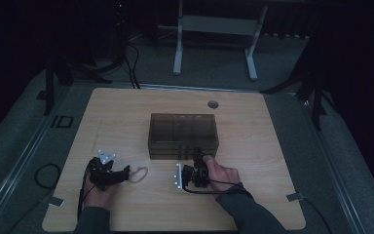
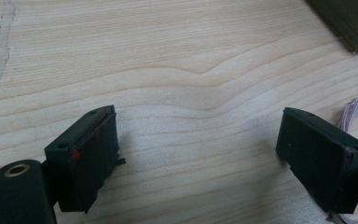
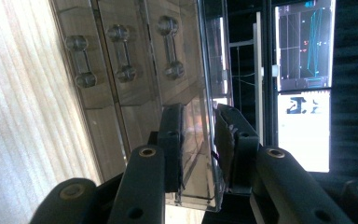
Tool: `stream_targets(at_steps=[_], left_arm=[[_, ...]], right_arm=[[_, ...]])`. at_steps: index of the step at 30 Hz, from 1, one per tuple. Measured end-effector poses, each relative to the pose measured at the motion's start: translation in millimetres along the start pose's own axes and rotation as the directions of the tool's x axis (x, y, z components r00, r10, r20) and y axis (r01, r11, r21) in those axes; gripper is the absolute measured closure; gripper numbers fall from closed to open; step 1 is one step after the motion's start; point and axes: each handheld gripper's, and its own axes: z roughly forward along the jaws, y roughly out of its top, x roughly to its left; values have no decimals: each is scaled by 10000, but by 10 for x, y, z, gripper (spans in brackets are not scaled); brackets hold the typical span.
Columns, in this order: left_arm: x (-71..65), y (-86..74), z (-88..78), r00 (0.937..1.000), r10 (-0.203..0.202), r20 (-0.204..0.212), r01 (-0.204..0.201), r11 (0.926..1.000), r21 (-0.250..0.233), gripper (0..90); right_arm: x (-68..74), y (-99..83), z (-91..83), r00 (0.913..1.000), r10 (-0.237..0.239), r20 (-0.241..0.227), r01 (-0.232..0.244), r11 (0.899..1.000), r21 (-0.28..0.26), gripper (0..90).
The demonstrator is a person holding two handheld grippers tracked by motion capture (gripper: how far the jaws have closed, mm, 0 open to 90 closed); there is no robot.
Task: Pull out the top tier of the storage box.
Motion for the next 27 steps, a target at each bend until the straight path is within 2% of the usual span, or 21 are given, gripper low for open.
stream_targets(at_steps=[12,27], left_arm=[[0,0,0,10000,-1,0,1,10000,-1,133],[0,0,0,10000,-1,1,1,10000,-1,133]], right_arm=[[49,55,27,9985,-478,256,481,9988,-92,740],[119,115,88,9967,-731,350,737,9971,-172,753]])
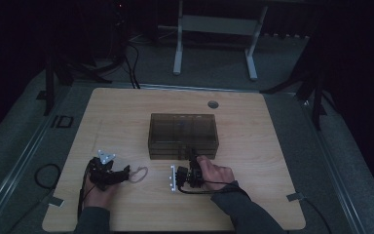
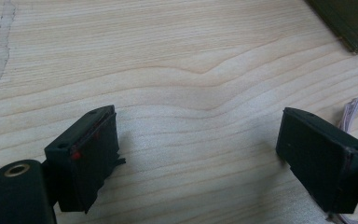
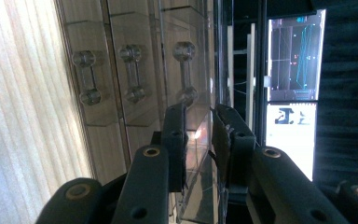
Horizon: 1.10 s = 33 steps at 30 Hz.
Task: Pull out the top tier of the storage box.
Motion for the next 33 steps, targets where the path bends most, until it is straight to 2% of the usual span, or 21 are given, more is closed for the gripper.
stream_targets(at_steps=[22,33], left_arm=[[0,0,0,10000,4,3,-4,10000,1,133],[0,0,0,10000,1,0,-1,10000,0,133]], right_arm=[[70,42,51,9995,-165,262,166,9999,-31,766],[117,57,93,9980,-414,476,419,9991,-78,778]])
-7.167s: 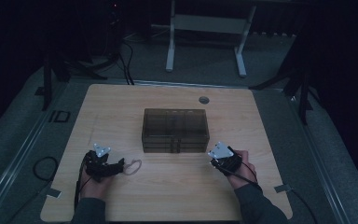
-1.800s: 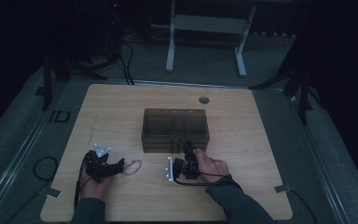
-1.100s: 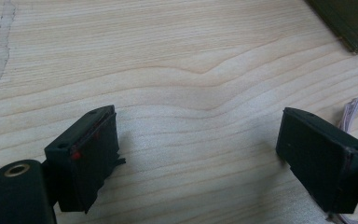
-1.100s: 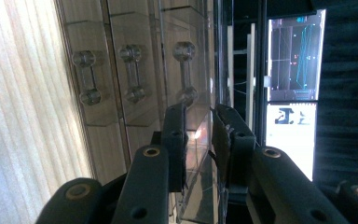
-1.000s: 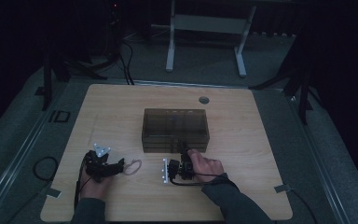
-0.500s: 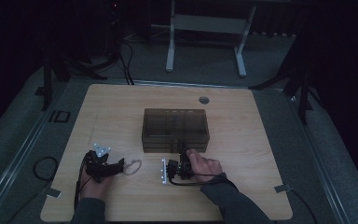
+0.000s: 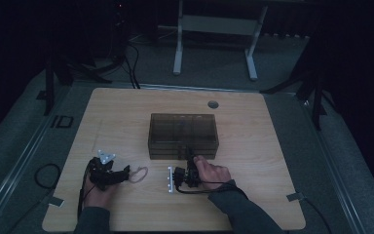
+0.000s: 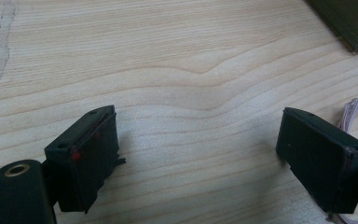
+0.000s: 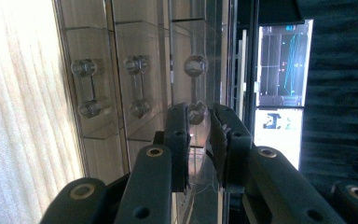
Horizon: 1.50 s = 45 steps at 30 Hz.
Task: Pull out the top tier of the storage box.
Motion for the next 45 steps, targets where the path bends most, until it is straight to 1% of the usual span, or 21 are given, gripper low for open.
stream_targets(at_steps=[5,15,23,37,45], left_arm=[[0,0,0,10000,0,2,0,10000,0,133],[0,0,0,10000,2,0,-2,10000,0,133],[0,0,0,10000,0,0,0,10000,-2,133],[0,0,0,10000,2,0,-2,10000,3,133],[0,0,0,10000,2,-1,-2,10000,4,133]], right_arm=[[24,2,14,9999,-101,84,101,9999,21,798],[42,0,31,9997,-120,218,120,9999,34,797],[59,4,43,9990,-249,365,248,9997,20,798],[67,11,63,9986,-293,438,291,9996,40,794],[89,17,68,9971,-420,628,416,9991,85,795]])
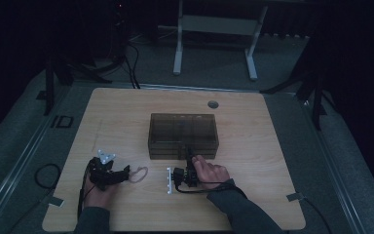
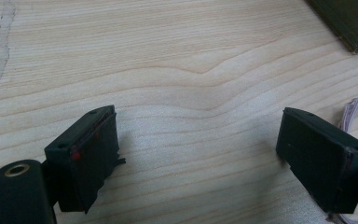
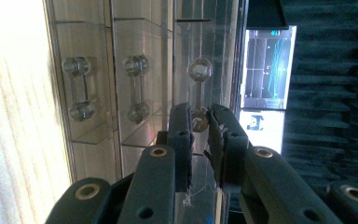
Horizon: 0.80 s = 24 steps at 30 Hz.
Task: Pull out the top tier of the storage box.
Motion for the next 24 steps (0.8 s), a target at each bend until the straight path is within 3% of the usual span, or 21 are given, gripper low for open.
stream_targets(at_steps=[6,24], left_arm=[[0,0,-1,10000,1,-1,-1,10000,10,133],[0,0,-1,10000,0,-1,0,10000,9,133]], right_arm=[[35,-3,-4,9996,-162,226,162,9999,-1,803],[40,-11,-6,9994,-177,284,180,9998,-83,807]])
